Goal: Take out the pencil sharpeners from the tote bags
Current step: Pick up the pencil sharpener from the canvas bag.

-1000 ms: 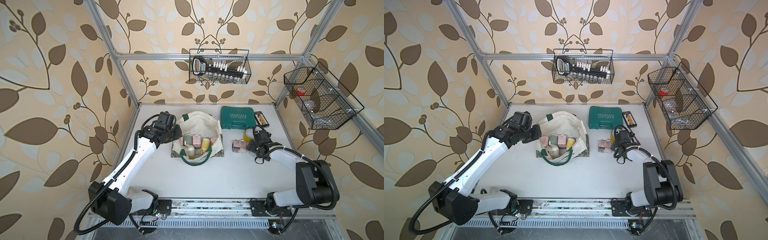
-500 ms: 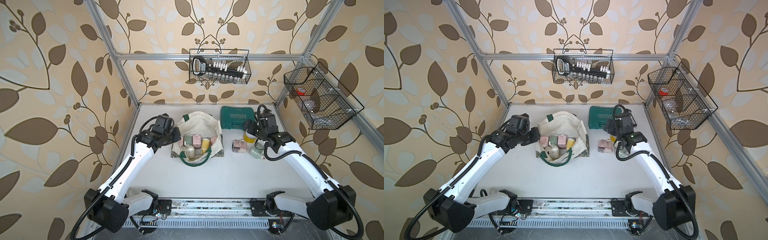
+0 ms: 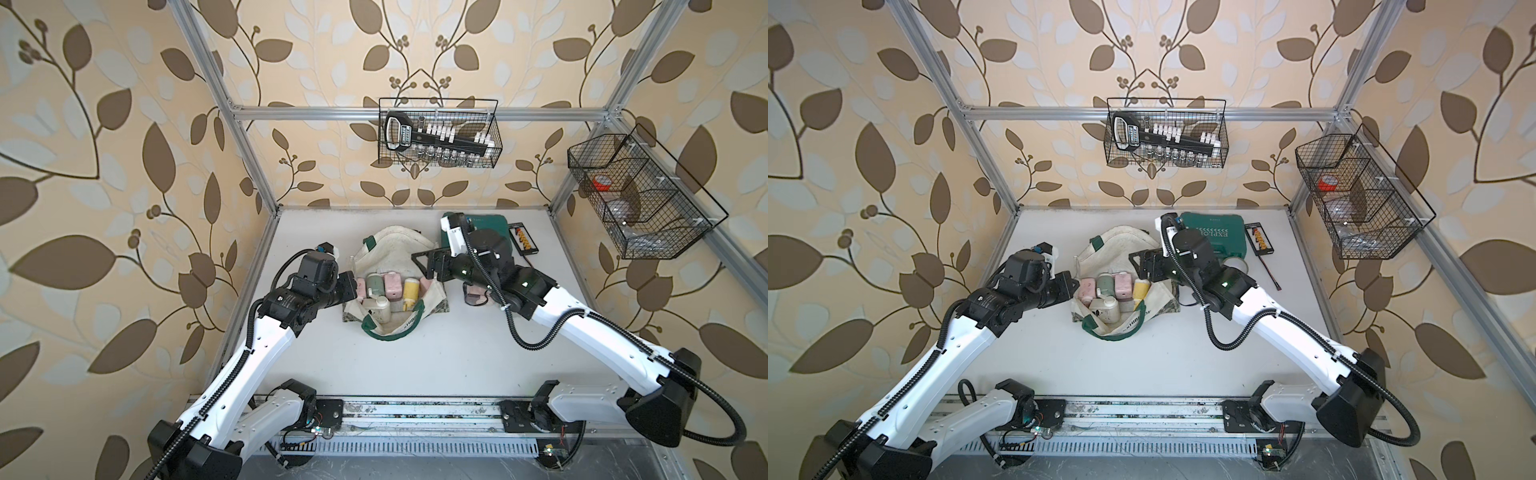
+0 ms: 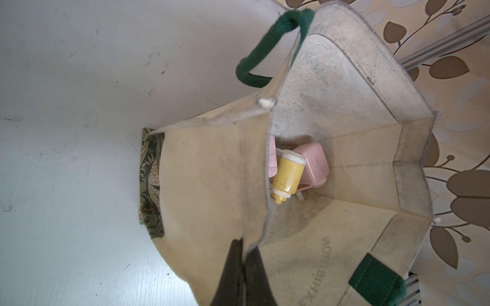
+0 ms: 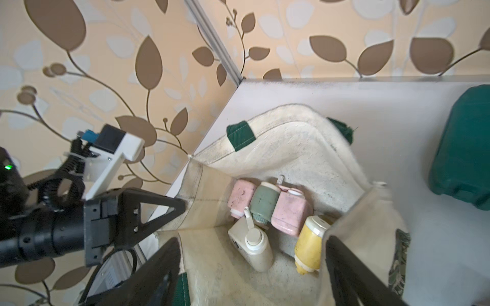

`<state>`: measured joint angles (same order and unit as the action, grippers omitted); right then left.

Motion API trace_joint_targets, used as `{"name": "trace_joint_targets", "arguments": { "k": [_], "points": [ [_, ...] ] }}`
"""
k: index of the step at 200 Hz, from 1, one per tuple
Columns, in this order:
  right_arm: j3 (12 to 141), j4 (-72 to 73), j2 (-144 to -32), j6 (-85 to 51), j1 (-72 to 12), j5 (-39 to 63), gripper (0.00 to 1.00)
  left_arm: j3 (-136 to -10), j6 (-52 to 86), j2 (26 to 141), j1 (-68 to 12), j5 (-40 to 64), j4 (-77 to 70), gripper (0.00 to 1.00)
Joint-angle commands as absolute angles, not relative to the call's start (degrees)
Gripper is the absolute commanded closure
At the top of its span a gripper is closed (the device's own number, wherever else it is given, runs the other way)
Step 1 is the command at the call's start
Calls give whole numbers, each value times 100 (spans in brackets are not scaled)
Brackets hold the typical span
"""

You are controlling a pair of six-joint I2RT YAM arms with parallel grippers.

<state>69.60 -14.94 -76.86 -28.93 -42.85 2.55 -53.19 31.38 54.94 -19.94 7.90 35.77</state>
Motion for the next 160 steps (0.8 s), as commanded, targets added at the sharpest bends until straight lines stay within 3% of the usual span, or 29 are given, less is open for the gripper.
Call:
{"name": "trace_joint_targets", "arguments": {
  "k": [1, 50, 95, 160],
  "points": [
    [7255, -1717, -8244, -2720, -4517, 417, 17, -5052, 3118, 5396, -2048, 834, 3718, 100],
    [7507, -2064, -9017, -3181, -4767, 31, 24, -4606, 3354, 5037, -2051, 779, 3735, 100],
    [7518, -2847, -9566, -3707, -5138, -878, 40, -4129, 3682, 4709, -2057, 757, 3857, 100],
    [7815, -2945, -9336, -3671, -5464, -1206, 41, -4159, 3716, 4623, -2052, 604, 3964, 100]
  ]
}}
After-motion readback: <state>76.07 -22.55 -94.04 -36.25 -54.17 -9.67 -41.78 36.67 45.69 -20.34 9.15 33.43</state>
